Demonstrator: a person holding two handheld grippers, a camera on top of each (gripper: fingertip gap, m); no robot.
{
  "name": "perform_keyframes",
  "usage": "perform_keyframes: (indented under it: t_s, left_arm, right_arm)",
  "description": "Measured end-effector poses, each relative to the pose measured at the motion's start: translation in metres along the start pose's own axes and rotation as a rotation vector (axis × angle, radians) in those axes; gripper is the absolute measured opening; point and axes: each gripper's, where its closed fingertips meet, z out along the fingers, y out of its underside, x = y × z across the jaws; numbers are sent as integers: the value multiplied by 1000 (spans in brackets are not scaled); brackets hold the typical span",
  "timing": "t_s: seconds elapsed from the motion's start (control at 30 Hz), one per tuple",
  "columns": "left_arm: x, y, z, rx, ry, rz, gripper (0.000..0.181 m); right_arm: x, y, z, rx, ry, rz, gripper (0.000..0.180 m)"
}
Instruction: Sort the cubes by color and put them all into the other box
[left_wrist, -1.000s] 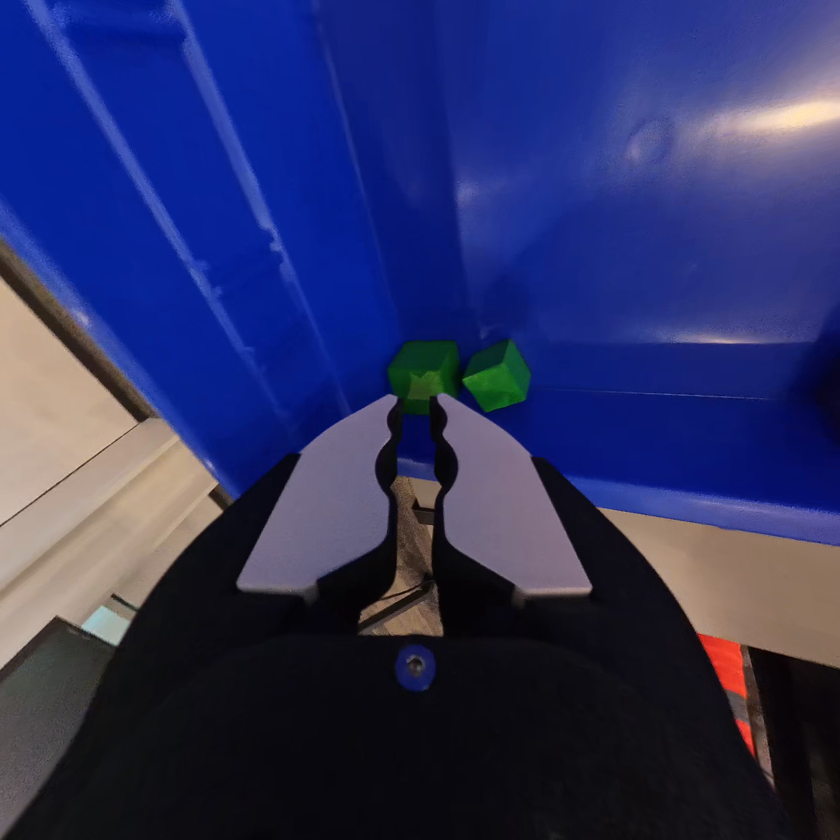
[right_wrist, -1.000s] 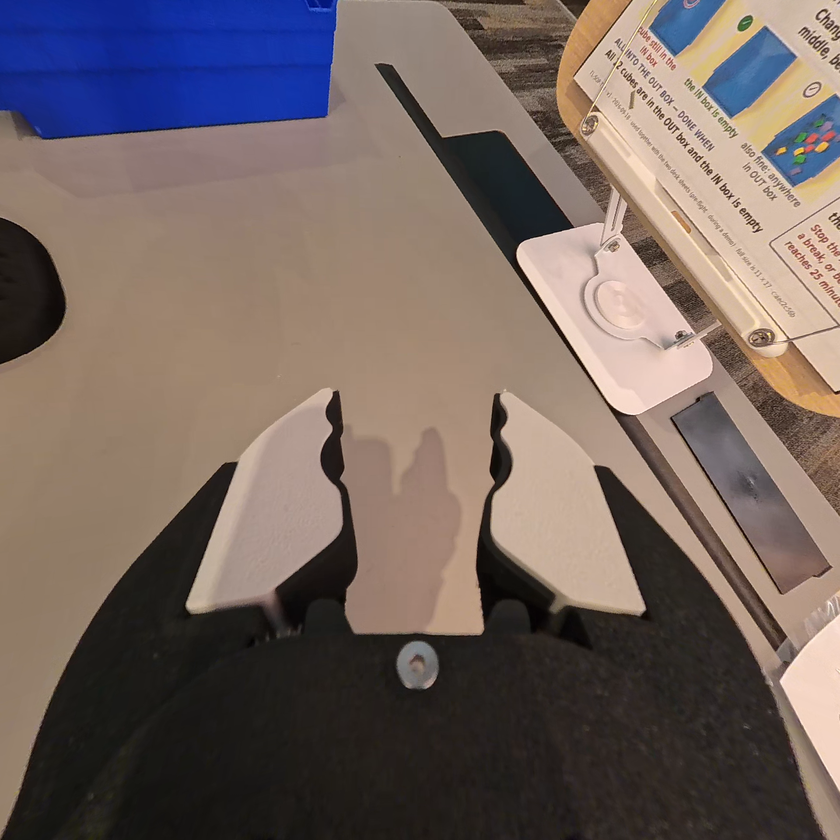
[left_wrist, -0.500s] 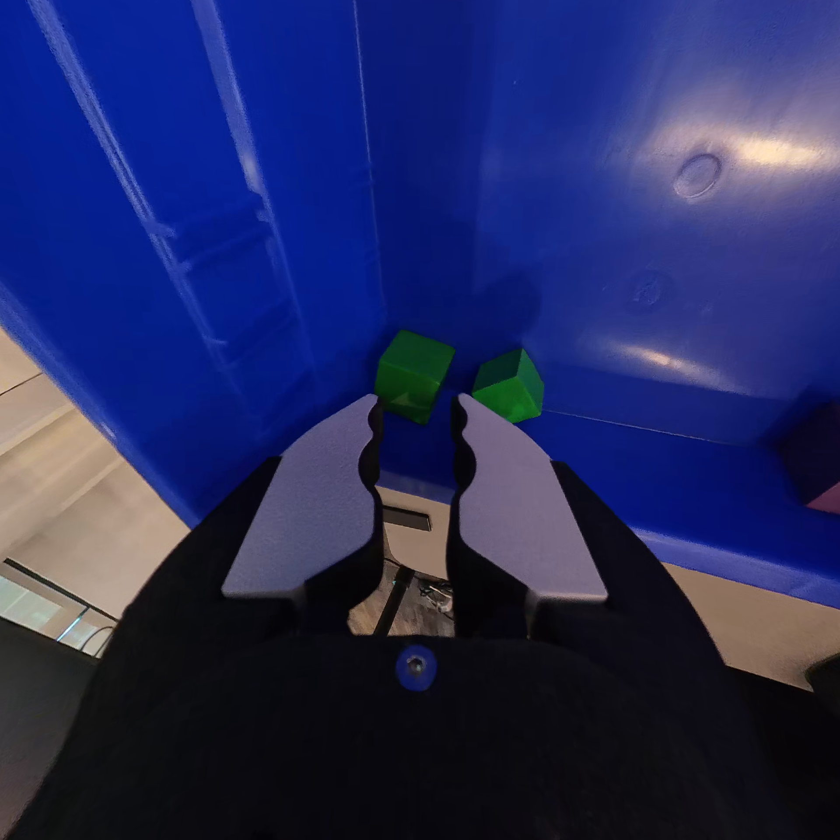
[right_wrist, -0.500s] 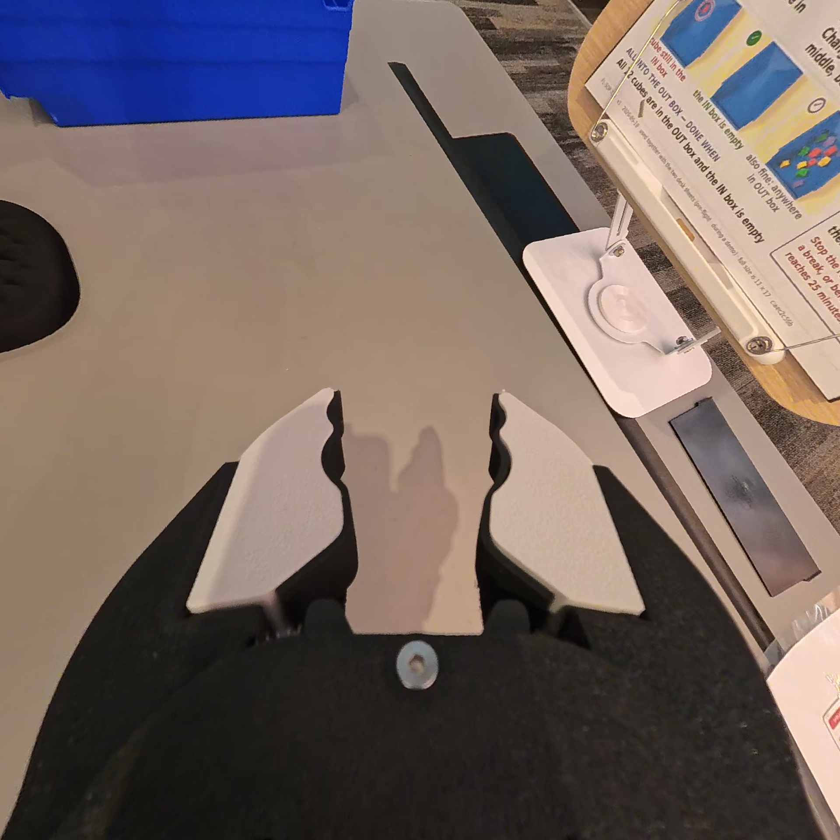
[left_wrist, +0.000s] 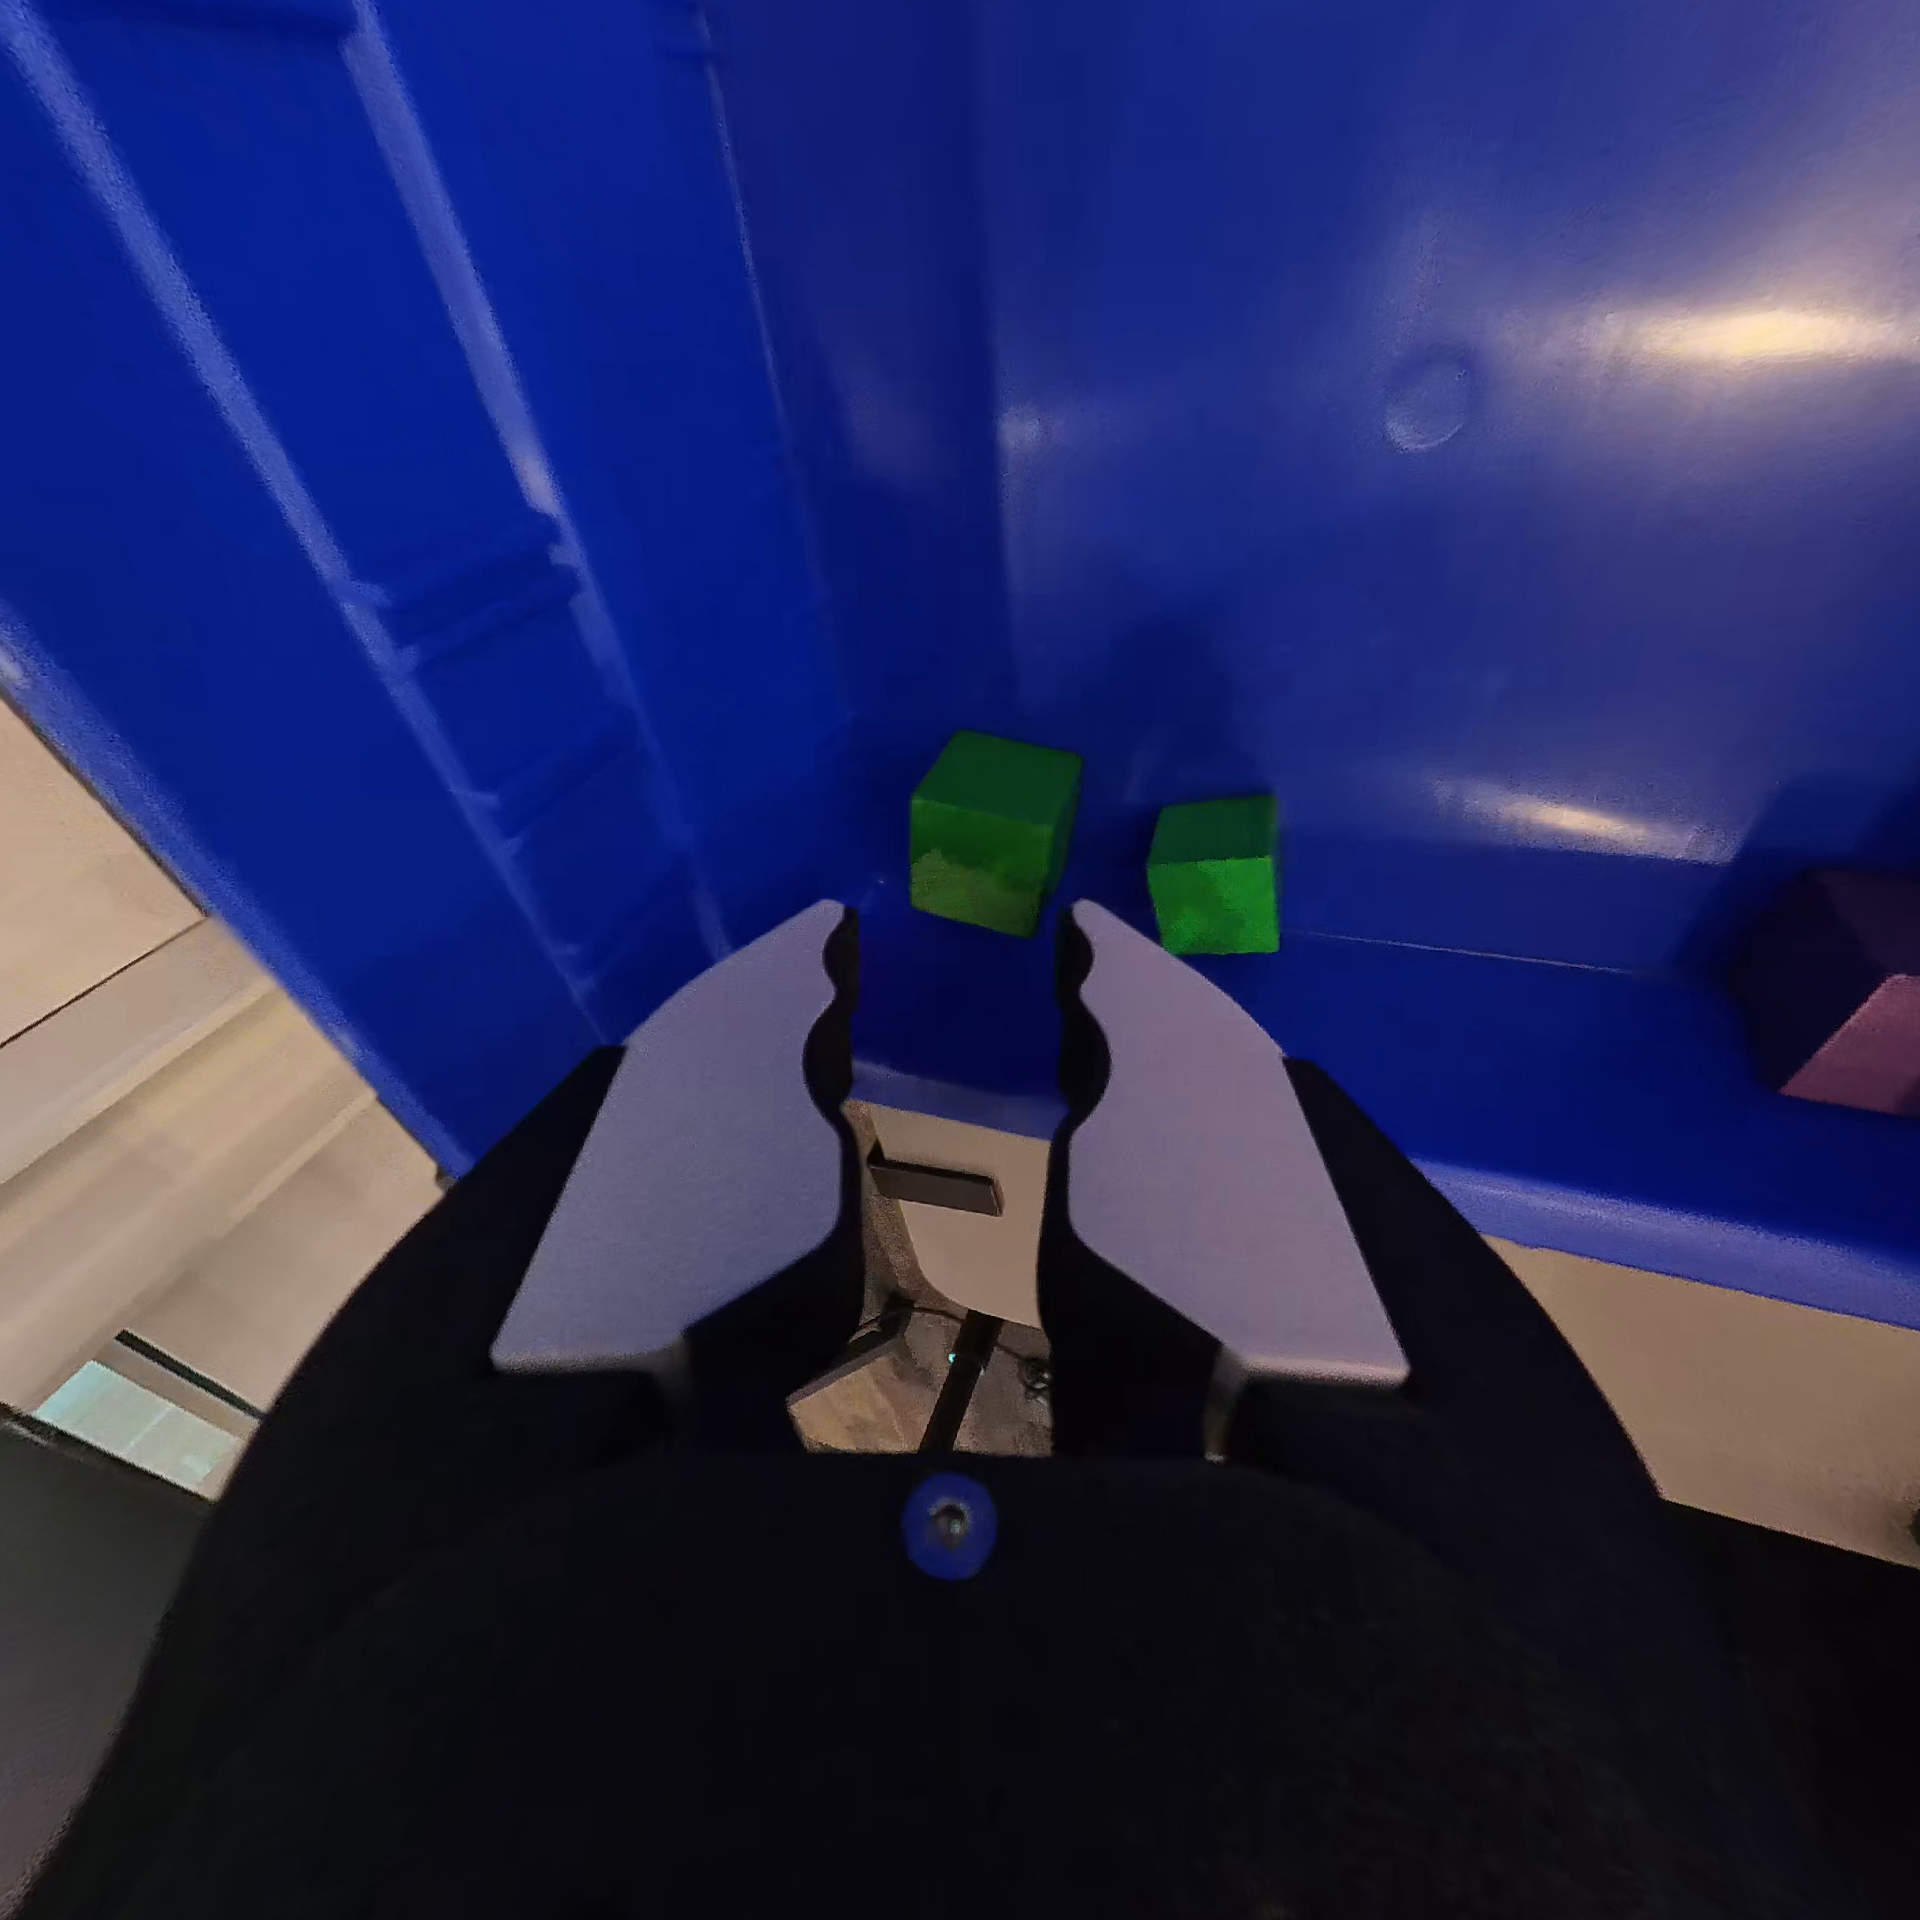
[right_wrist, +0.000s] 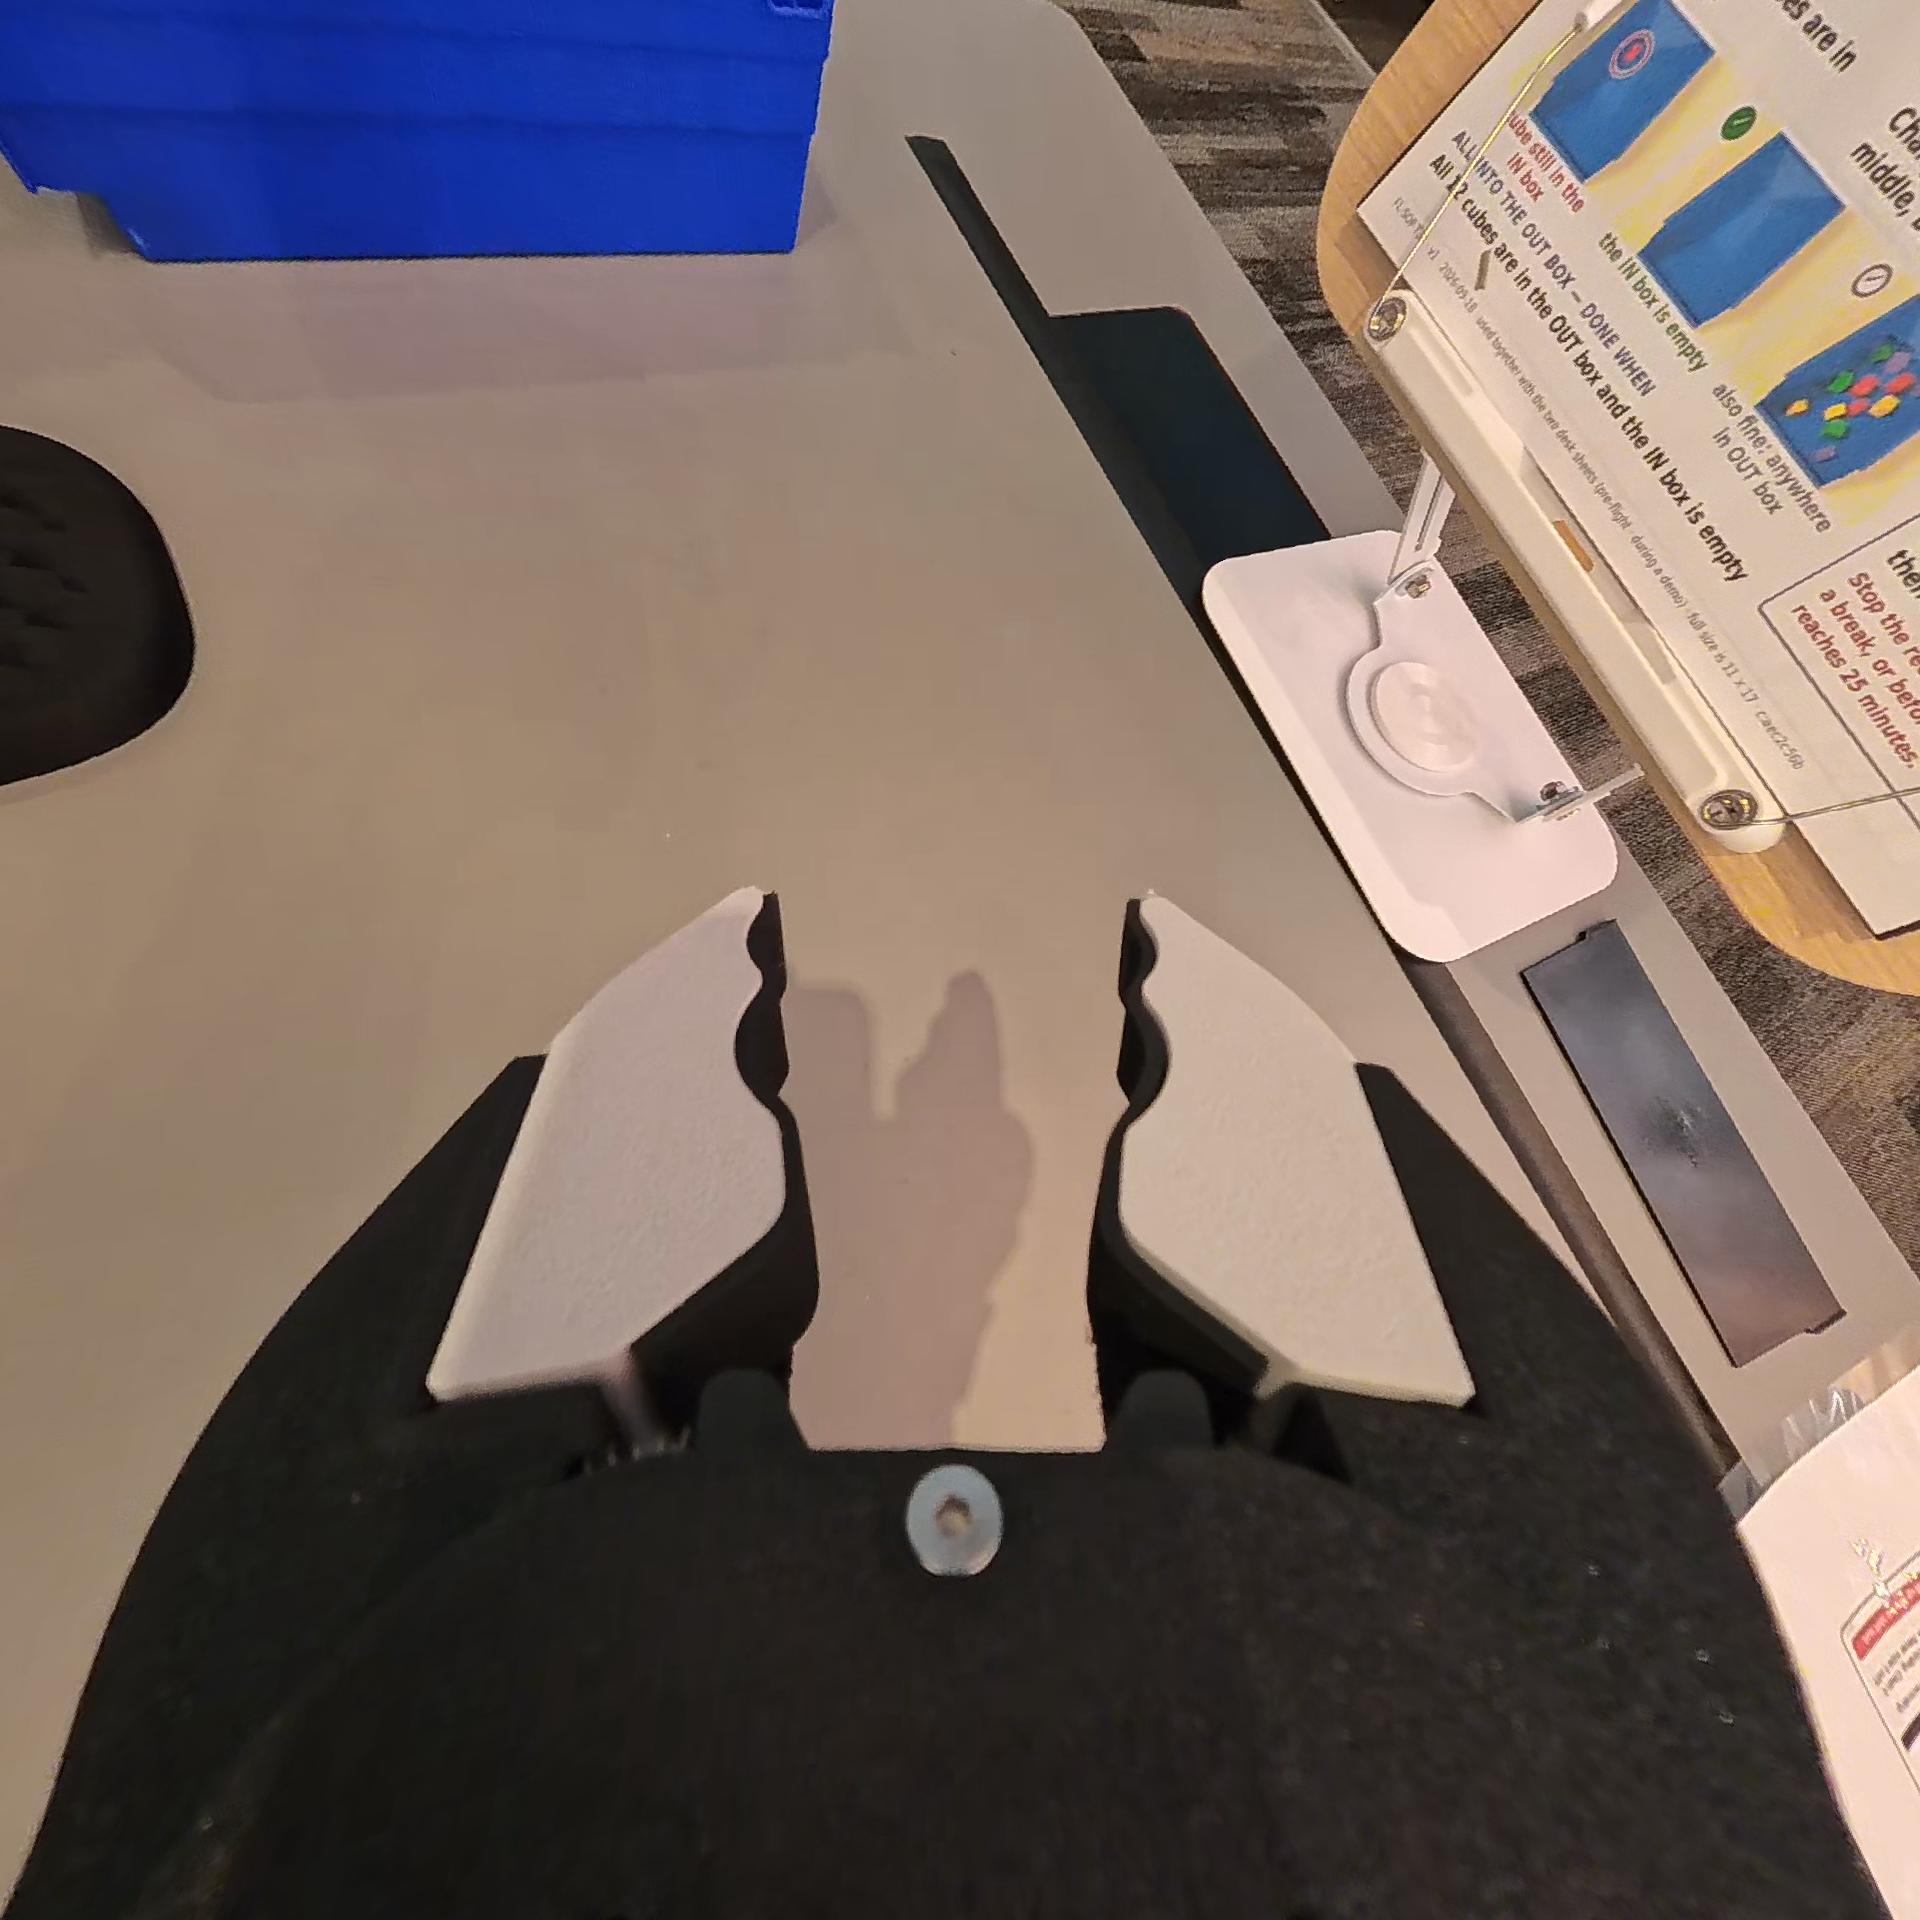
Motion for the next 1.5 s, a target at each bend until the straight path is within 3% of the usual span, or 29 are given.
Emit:
perform_keyframes:
  t_s: [0.3,0.43,0.57,0.77,0.93,1.03,1.17,1.3,1.5]
  left_arm:
    - [5,-1,10,-7,109,75,50]
    - [8,-6,12,2,128,64,47]
    - [15,-8,11,1,155,78,29]
    - [11,-7,11,6,133,105,27]
    - [2,-23,-4,207,121,52,27]
    - [6,-33,-40,439,134,65,27]
    - [42,-43,-128,817,230,147,27]
    - [123,-45,-235,1246,316,372,27]
    - [276,-44,-307,1566,405,740,27]
  right_arm:
    - [-2,2,1,-13,-7,-8,61]
    - [-3,2,1,-15,-9,-12,61]
    - [-3,3,1,-22,-15,-16,60]
    - [-4,3,0,-24,-16,-26,59]
    - [-1,4,-2,-19,-10,-18,59]
    - [1,3,-1,-8,-7,-13,58]
    - [-9,-1,9,27,-63,-31,57]
    - [-61,-21,8,153,-451,131,55]
    - [-58,-46,-17,275,-553,306,57]
